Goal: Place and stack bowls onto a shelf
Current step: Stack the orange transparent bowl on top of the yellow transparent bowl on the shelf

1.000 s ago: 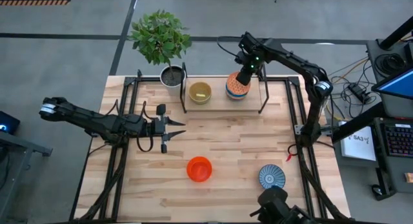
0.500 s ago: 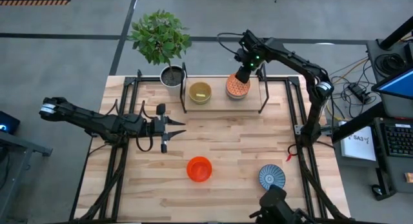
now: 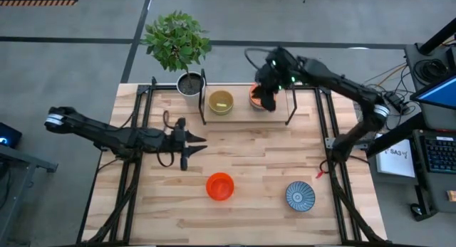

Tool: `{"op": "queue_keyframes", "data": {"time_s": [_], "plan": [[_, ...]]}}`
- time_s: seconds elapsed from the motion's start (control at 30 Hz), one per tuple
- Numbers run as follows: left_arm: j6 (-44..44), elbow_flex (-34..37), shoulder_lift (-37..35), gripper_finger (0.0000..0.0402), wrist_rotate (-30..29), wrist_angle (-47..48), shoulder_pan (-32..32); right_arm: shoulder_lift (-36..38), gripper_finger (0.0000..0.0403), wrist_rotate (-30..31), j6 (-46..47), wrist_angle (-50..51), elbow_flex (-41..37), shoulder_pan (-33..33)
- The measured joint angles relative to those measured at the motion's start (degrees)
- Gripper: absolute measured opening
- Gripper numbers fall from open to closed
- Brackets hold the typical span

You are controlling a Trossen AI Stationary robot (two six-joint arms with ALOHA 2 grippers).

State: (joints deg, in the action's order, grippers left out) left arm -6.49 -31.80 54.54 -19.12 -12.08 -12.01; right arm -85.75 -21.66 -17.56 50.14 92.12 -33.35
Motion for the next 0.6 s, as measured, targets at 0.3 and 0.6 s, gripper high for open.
{"op": "queue_keyframes", "data": {"time_s": [0.3, 0.6], "plan": [[-16.5, -2.4, 8.22, 0.0088, 2.65, 5.5, -2.65, 16.97, 0.0073, 0.18, 4.85, -19.03, -21.66, 13.24], [-27.51, -15.86, 20.55, 0.0088, 5.32, 27.75, -6.04, 30.04, 0.0076, 1.56, 13.14, -33.51, -40.34, 22.66]]}}
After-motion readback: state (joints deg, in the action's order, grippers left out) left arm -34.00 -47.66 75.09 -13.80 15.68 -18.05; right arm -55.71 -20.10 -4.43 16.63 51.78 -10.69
